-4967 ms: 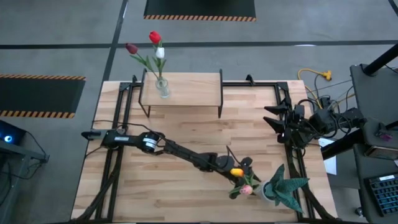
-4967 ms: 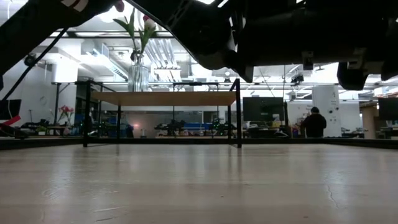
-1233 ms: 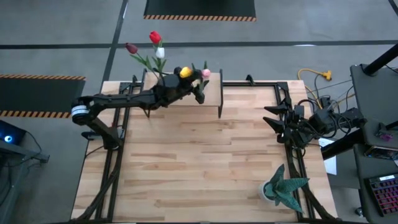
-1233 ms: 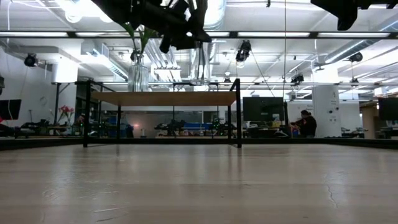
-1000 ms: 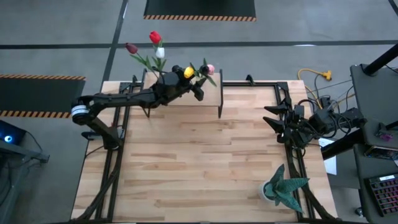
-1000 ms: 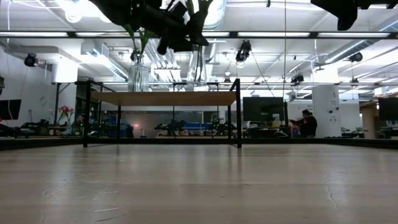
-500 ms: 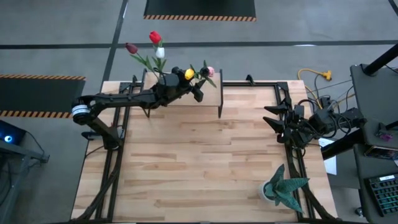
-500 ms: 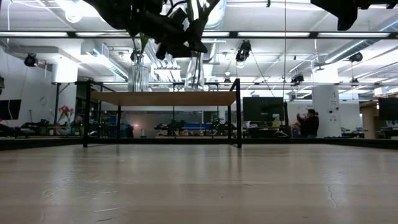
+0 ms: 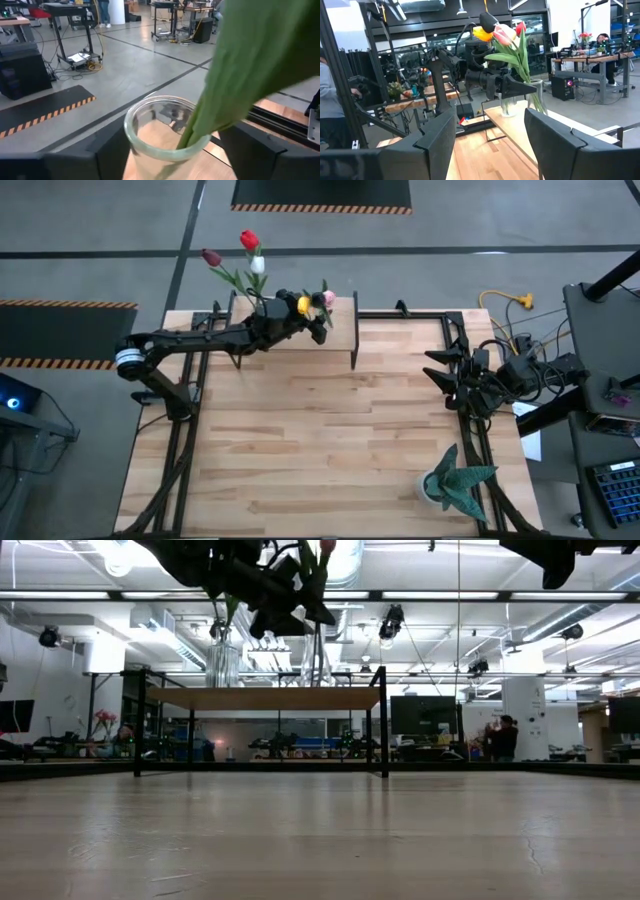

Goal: Pick and place flowers into a vace then onto a shelf
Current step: Return to Home Position

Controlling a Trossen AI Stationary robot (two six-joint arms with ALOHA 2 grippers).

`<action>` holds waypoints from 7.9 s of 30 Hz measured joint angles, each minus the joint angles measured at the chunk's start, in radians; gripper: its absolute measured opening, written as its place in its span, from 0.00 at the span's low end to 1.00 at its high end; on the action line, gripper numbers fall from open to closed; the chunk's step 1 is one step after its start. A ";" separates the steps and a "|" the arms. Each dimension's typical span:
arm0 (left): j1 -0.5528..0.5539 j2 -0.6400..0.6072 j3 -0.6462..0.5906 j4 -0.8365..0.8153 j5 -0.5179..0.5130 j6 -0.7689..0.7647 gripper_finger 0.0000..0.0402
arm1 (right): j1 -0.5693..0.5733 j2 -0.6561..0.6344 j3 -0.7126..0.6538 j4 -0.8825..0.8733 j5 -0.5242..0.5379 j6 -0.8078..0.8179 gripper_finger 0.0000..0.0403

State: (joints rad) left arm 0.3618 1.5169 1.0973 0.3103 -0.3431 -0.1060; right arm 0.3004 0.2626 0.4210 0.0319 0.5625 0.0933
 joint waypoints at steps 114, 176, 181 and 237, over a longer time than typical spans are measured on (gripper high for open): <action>-0.231 -1.454 -1.065 -0.106 0.450 0.063 0.00 | -0.130 0.005 -0.388 0.405 -0.419 0.125 0.02; -0.232 -1.431 -1.087 -0.225 0.472 0.070 0.00 | -0.332 0.007 -0.412 0.319 -0.613 0.064 0.02; -0.232 -1.431 -1.087 -0.225 0.471 0.070 0.00 | -0.332 0.007 -0.412 0.319 -0.613 0.064 0.02; -0.232 -1.430 -1.087 -0.225 0.471 0.070 0.00 | -0.332 0.007 -0.411 0.319 -0.614 0.064 0.02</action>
State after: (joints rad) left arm 0.1295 0.0866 0.0105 0.0856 0.1282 -0.0362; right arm -0.0315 0.2695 0.0097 0.3511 -0.0513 0.1569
